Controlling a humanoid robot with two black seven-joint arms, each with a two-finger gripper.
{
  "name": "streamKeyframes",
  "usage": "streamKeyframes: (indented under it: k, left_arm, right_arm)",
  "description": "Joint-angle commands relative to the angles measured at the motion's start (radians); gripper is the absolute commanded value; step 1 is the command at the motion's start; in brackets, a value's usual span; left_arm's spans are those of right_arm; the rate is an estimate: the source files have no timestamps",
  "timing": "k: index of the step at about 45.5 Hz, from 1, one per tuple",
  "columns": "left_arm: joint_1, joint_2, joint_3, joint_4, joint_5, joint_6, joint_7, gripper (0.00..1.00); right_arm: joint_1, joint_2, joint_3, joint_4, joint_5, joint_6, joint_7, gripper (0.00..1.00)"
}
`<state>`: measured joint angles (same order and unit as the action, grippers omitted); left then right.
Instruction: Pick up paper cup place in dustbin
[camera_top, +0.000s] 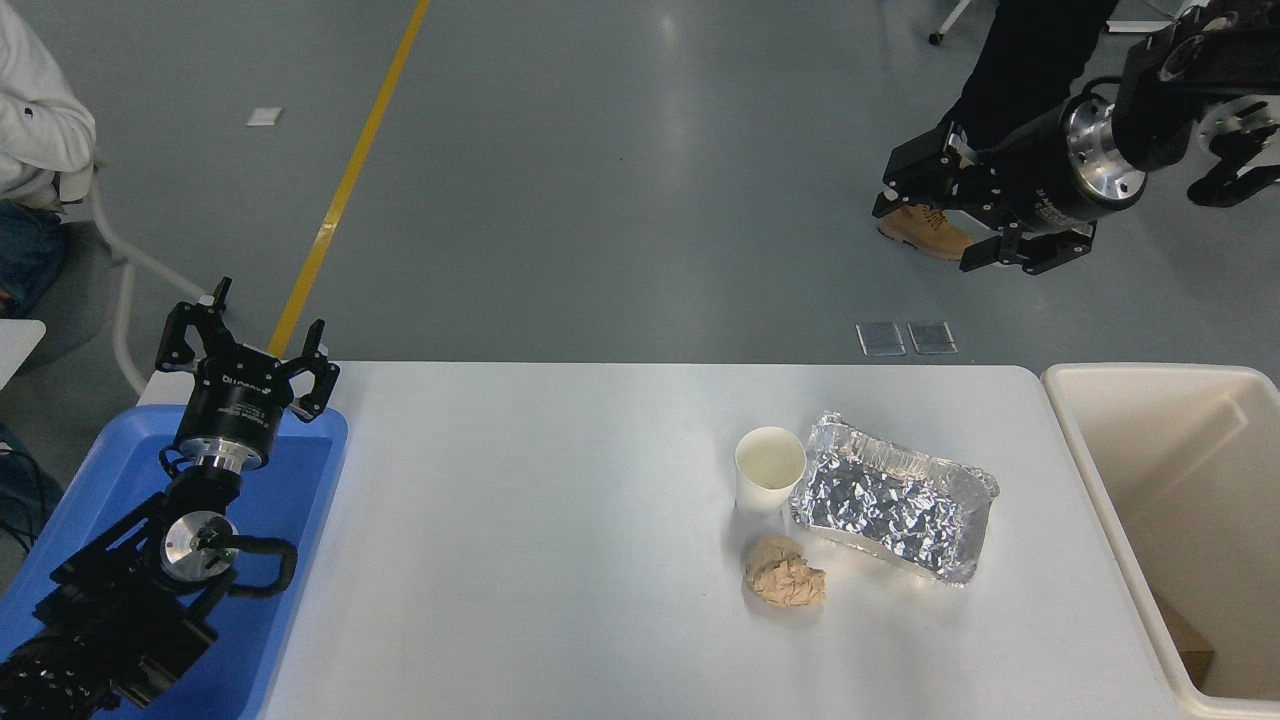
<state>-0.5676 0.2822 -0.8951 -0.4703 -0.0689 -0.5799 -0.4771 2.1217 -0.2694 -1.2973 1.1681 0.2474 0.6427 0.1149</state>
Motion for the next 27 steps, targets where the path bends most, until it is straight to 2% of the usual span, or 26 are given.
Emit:
streamKeyframes:
  k: [1,27]
  left_arm:
    - [0.0,0.0,0.001,-0.001,0.0,0.0,0.0,0.99]
    - [0.0,0.0,0.001,-0.001,0.0,0.0,0.0,0.99]
  right_arm:
    - [-0.029,0.07,-0.004,0.036,-0.014,-0.035,-0.001,1.0]
    - [-0.322,0.257,0.087,-0.025,-0.013,-0.244,0.0,1.0]
